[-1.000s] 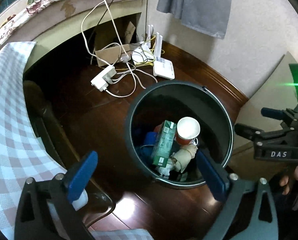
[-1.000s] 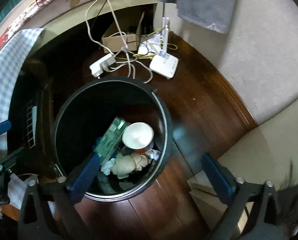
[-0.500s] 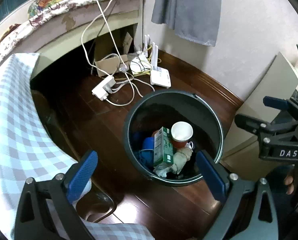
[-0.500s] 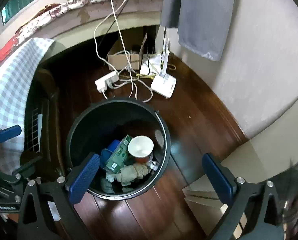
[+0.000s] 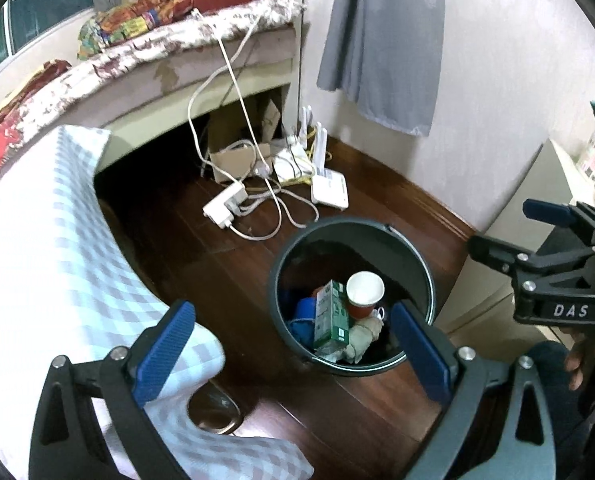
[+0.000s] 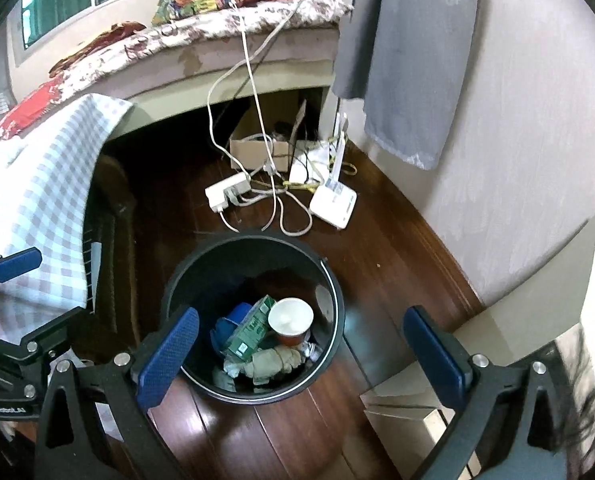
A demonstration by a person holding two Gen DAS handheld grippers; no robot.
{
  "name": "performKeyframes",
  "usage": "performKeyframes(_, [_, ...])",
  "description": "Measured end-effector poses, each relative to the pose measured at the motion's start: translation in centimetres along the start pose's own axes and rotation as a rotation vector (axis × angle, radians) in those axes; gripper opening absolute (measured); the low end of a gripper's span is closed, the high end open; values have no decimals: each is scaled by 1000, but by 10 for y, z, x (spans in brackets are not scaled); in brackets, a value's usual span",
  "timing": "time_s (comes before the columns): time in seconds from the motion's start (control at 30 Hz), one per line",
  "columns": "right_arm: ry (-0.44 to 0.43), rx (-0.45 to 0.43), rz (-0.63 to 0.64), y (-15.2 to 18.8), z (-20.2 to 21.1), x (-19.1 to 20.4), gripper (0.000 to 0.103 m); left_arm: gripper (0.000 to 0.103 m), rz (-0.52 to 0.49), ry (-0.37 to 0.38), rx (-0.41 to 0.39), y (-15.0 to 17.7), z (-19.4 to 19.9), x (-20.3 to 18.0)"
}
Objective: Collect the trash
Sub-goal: 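Move both tools back over the table toward the remaining trash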
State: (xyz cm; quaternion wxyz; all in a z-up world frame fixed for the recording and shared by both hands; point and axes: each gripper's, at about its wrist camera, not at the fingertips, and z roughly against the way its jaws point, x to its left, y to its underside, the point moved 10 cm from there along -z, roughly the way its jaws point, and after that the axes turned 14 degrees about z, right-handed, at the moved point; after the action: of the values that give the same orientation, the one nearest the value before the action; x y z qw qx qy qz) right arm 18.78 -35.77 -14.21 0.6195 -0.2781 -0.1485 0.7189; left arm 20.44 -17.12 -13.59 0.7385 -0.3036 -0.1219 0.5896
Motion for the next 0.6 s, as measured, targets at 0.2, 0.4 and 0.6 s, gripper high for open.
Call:
performKeyframes(0.2, [4,-54,18,-21,25,9,103,99,43,0,-75,-15,32,19])
performKeyframes(0.4, [0,-100,65,-44,42,30,103,99,96,-50,-146,-25,57,53])
performKeyframes(0.6, [-41,-151,111,-69,57,69,103,99,163,-130,-217,-33,80,102])
